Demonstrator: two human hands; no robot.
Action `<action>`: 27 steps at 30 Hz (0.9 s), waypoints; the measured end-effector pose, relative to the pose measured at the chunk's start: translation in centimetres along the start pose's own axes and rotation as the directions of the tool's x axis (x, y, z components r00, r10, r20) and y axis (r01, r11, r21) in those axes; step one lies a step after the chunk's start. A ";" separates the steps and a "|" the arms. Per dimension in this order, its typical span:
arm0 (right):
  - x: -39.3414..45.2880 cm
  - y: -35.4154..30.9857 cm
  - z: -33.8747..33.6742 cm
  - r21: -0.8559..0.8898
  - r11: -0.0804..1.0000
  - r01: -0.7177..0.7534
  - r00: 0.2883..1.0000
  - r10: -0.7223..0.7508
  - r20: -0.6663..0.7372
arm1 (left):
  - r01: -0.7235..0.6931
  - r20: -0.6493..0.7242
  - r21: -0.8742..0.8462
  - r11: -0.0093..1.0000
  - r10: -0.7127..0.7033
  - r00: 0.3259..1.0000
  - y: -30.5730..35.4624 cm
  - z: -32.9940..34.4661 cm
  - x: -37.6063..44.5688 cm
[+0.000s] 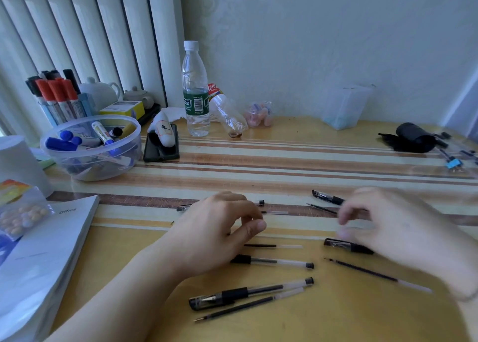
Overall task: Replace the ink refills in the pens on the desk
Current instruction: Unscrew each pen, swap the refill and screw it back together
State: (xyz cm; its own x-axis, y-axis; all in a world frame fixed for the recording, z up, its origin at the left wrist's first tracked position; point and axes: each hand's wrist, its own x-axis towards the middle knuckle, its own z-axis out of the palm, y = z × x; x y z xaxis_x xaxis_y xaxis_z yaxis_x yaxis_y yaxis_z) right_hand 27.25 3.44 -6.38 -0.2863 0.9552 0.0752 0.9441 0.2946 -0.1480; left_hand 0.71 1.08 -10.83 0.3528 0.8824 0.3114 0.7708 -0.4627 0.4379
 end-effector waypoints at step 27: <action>-0.5 -4.7 3.0 0.275 0.882 0.384 0.922 -0.348 -0.170 | -0.189 -0.087 0.242 0.952 0.215 0.973 3.0 1.0 0.4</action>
State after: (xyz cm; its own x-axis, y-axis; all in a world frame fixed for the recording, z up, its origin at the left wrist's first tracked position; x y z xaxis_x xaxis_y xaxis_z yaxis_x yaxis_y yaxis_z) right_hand 22.47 1.68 -8.70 -0.5651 0.7731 0.2881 0.6775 0.6341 -0.3727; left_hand 3.72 0.15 -10.21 0.4626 0.7511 0.4710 0.7954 -0.5863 0.1538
